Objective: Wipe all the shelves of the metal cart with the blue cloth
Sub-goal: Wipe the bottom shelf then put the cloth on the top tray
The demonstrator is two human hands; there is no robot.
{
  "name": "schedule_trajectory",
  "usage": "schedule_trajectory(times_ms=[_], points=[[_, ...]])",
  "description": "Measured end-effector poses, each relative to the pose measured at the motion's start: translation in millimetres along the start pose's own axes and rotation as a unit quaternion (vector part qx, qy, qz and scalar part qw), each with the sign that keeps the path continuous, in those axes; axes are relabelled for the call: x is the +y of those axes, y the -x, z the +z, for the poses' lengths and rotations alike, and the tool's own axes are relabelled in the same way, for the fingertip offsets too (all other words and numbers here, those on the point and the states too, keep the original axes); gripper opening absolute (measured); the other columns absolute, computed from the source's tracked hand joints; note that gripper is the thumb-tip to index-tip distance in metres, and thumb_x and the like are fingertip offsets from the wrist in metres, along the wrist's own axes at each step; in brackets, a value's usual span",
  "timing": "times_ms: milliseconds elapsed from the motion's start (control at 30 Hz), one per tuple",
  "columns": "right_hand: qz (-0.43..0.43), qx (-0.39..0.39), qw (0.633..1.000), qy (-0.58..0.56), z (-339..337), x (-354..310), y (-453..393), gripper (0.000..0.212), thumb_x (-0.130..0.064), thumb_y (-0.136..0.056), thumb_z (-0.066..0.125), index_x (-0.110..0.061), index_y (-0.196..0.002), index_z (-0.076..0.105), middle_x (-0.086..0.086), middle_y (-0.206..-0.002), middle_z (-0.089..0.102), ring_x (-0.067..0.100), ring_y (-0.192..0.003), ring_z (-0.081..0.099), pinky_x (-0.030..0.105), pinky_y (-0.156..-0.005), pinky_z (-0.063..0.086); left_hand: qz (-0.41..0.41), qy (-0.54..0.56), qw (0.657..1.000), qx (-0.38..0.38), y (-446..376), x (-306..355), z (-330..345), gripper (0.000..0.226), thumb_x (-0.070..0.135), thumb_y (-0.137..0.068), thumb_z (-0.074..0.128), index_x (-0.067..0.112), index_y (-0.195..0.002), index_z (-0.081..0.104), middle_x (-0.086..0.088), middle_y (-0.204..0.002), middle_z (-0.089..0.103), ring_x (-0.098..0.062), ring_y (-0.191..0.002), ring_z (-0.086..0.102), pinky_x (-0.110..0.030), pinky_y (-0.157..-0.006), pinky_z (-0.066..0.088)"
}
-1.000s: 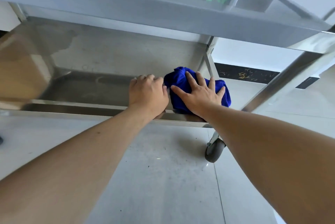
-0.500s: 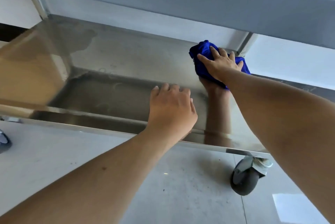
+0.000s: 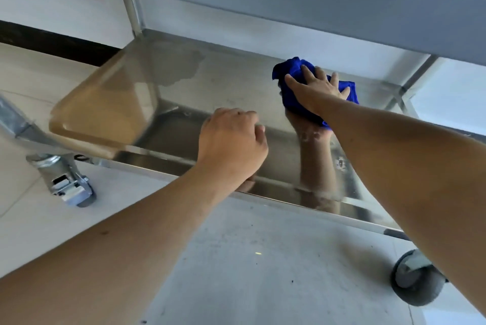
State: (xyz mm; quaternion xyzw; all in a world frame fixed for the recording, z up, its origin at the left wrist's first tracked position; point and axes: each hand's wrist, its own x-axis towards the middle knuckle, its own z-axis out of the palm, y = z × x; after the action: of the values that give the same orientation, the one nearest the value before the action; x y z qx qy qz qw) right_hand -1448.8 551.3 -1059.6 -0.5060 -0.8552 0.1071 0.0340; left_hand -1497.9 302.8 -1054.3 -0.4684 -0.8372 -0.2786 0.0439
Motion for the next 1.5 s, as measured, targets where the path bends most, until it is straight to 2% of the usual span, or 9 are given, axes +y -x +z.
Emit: schedule_trajectory(times_ms=[167,333,433,533,700,867,1233,1333,1500], points=[[-0.033,-0.002,0.999,0.006,16.0,-63.7,7.8,0.078,-0.082,-0.082,0.017,-0.049,-0.152,0.021,-0.008,-0.162,0.023,0.031,-0.15,0.008,0.067,-0.112,0.007,-0.004,-0.031,0.999,0.014,18.3,-60.4,-26.3,0.027,0.034,-0.09,0.042,0.022,-0.085,0.065,0.006,-0.081,0.066,-0.017,-0.085,0.057,-0.039,-0.083,0.048],[-0.094,-0.011,0.996,0.01,38.3,-136.3,29.5,0.08,-0.084,-0.082,0.013,-0.049,-0.154,0.018,-0.008,-0.164,0.021,0.032,-0.152,0.004,0.069,-0.112,0.004,-0.015,-0.04,0.998,0.052,42.3,-109.0,-52.3,0.027,0.03,-0.091,0.044,0.022,-0.095,0.069,0.006,-0.093,0.069,-0.02,-0.097,0.058,-0.04,-0.088,0.045],[-0.126,-0.023,0.992,0.002,48.8,-178.5,50.3,0.083,-0.086,-0.08,0.011,-0.049,-0.154,0.016,-0.009,-0.165,0.017,0.032,-0.152,0.0,0.068,-0.113,0.001,-0.007,-0.09,0.988,0.127,70.7,-142.2,-69.8,0.02,0.03,-0.09,0.052,0.022,-0.097,0.069,0.002,-0.097,0.066,-0.022,-0.097,0.053,-0.038,-0.083,0.04],[-0.15,-0.03,0.988,-0.004,58.4,-215.9,71.3,0.083,-0.087,-0.08,0.011,-0.05,-0.154,0.015,-0.009,-0.166,0.015,0.033,-0.153,-0.001,0.068,-0.113,0.0,0.006,-0.107,0.988,0.115,99.5,-164.9,-80.8,0.026,0.043,-0.093,0.056,0.022,-0.102,0.067,-0.001,-0.101,0.06,-0.021,-0.098,0.05,-0.034,-0.078,0.043],[-0.195,-0.048,0.98,-0.014,70.2,-267.2,107.5,0.08,-0.086,-0.083,0.008,-0.05,-0.155,0.012,-0.009,-0.168,0.01,0.035,-0.153,-0.006,0.07,-0.113,-0.005,0.063,-0.079,0.985,0.139,111.7,-181.9,-91.4,0.017,0.012,-0.088,0.07,0.008,-0.103,0.072,-0.007,-0.096,0.072,-0.026,-0.092,0.063,-0.034,-0.084,0.052],[-0.255,-0.067,0.964,-0.034,76.6,-292.6,141.9,0.069,-0.075,-0.092,0.006,-0.049,-0.155,0.015,-0.009,-0.168,0.01,0.033,-0.153,-0.006,0.068,-0.113,-0.008,0.052,-0.083,0.989,0.109,122.4,-180.3,-91.9,0.037,0.003,-0.079,0.075,0.003,-0.115,0.069,-0.013,-0.1,0.074,-0.03,-0.109,0.066,-0.033,-0.099,0.043],[-0.273,-0.076,0.958,-0.038,67.3,-245.0,192.7,0.058,-0.063,-0.099,0.017,-0.048,-0.155,0.019,-0.014,-0.166,0.015,0.03,-0.152,0.0,0.062,-0.118,-0.007,-0.021,-0.086,0.996,-0.009,125.6,-166.2,-104.2,0.06,0.011,-0.081,0.056,0.022,-0.139,0.052,-0.001,-0.133,0.061,-0.018,-0.138,0.041,-0.036,-0.095,0.05],[-0.25,-0.067,0.966,-0.032,59.7,-211.3,199.7,0.061,-0.067,-0.097,0.017,-0.047,-0.155,0.019,-0.013,-0.166,0.014,0.03,-0.152,0.0,0.062,-0.118,-0.007,0.01,-0.091,0.996,0.01,121.7,-146.6,-108.8,0.053,0.008,-0.075,0.063,0.03,-0.123,0.065,-0.001,-0.116,0.066,-0.023,-0.117,0.054,-0.036,-0.087,0.052],[-0.2,-0.053,0.978,-0.032,44.6,-139.2,207.4,0.065,-0.072,-0.095,0.017,-0.047,-0.155,0.018,-0.015,-0.166,0.013,0.028,-0.152,-0.001,0.06,-0.119,-0.007,0.084,-0.051,0.995,0.006,109.3,-90.2,-93.9,0.04,0.004,-0.071,0.065,0.03,-0.099,0.077,-0.001,-0.095,0.062,-0.025,-0.09,0.056,-0.042,-0.077,0.052]])
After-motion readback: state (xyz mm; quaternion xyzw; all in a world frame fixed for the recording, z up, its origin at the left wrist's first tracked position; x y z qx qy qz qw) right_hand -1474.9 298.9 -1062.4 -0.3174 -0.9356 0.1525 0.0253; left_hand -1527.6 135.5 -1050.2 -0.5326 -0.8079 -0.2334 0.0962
